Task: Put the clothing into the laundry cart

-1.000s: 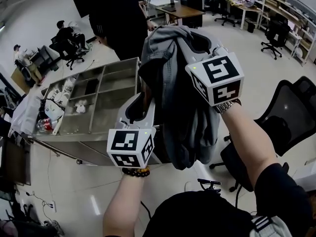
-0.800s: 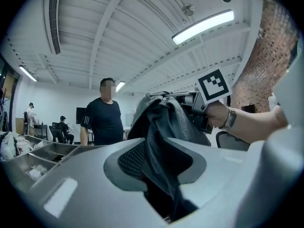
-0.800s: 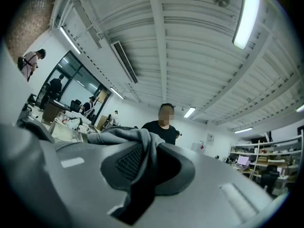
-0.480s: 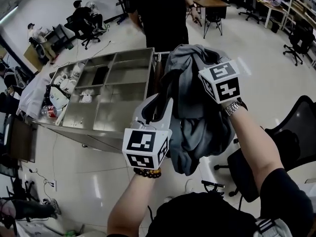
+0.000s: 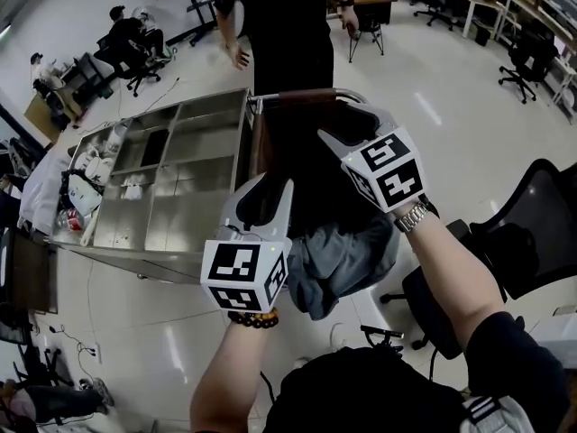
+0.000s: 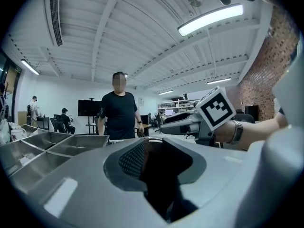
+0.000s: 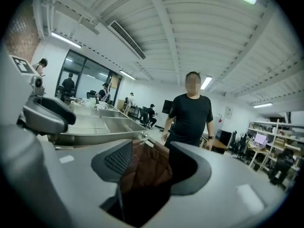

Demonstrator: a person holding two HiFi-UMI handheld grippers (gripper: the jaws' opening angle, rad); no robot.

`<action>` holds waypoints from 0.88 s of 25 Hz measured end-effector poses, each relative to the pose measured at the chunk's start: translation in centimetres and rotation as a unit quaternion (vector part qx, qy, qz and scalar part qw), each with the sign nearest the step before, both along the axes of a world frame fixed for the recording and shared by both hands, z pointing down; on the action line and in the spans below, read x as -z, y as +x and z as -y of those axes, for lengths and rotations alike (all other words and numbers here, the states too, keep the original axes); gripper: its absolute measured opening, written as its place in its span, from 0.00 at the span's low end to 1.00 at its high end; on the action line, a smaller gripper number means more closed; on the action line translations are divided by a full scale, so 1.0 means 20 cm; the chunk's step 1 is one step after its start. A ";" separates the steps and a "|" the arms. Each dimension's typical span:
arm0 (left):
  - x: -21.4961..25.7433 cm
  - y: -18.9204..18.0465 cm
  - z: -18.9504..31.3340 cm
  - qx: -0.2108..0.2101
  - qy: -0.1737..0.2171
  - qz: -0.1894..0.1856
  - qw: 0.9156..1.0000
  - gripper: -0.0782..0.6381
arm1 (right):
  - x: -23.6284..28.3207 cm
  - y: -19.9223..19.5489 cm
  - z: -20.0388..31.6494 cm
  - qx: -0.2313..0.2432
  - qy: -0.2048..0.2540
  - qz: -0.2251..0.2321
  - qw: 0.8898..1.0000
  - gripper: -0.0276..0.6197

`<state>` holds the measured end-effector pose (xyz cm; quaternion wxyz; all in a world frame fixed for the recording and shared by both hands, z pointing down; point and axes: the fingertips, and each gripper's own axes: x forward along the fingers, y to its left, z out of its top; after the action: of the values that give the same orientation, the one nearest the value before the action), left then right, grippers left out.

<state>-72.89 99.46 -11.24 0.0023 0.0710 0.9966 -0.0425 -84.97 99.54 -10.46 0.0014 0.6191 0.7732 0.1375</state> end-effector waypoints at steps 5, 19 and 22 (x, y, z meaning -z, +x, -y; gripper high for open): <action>0.02 0.00 0.08 -0.018 0.004 0.006 1.000 0.27 | 0.13 0.19 0.19 0.009 -0.056 0.019 0.998 0.24; 0.00 0.23 0.37 -0.074 0.011 0.006 0.997 0.27 | 0.12 0.66 0.55 -0.038 -0.092 0.035 0.994 0.08; -0.01 0.31 0.41 -0.079 0.015 0.007 0.997 0.27 | 0.11 0.76 0.59 -0.046 -0.091 0.032 0.994 0.06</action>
<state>-66.69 91.28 -11.02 0.0112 -0.0077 0.9995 -0.0268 -69.82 87.68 -12.60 0.0764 0.5756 0.8095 0.0866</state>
